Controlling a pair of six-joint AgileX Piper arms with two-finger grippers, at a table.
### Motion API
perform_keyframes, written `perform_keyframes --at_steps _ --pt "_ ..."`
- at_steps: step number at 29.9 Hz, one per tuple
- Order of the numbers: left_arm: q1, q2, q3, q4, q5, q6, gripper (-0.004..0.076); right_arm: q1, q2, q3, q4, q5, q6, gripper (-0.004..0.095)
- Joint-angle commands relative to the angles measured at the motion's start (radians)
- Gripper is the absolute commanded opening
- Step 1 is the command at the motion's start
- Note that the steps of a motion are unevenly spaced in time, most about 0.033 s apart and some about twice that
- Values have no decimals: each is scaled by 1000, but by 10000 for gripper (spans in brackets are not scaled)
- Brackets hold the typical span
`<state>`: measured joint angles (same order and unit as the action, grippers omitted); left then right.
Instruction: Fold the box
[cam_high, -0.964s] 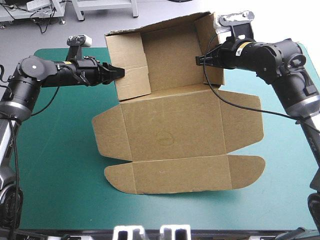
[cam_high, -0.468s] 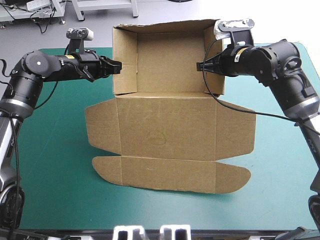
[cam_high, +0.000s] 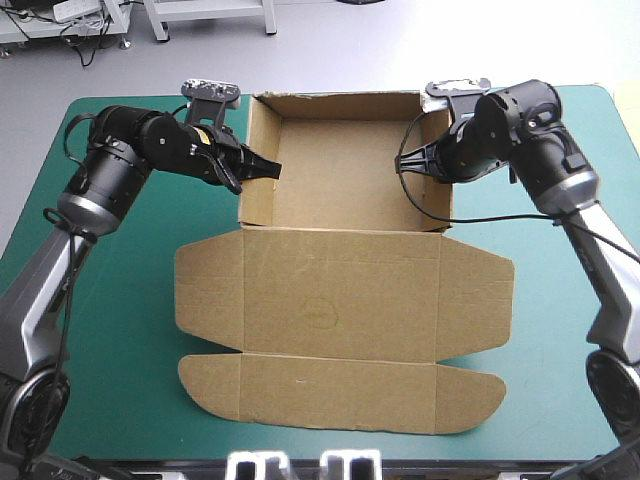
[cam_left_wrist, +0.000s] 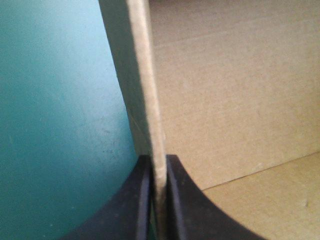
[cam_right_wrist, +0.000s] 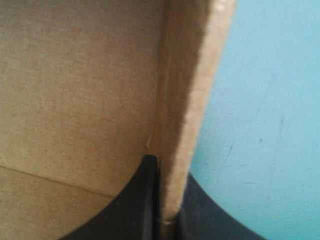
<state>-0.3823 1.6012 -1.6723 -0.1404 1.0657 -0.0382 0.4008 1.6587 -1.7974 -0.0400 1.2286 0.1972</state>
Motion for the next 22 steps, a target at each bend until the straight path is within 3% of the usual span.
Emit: perform_keyframes --at_steps 1,14,22 --pt "-9 21 -40 31 8 -34 -8 -20 38 -24 90 19 -59 -13" --pt "-9 232 -42 29 38 -11 -8 -21 261 -24 104 -18 -133 -13" --pt "-9 251 -44 28 72 7 -8 -19 289 -28 -1 27 -182 27"
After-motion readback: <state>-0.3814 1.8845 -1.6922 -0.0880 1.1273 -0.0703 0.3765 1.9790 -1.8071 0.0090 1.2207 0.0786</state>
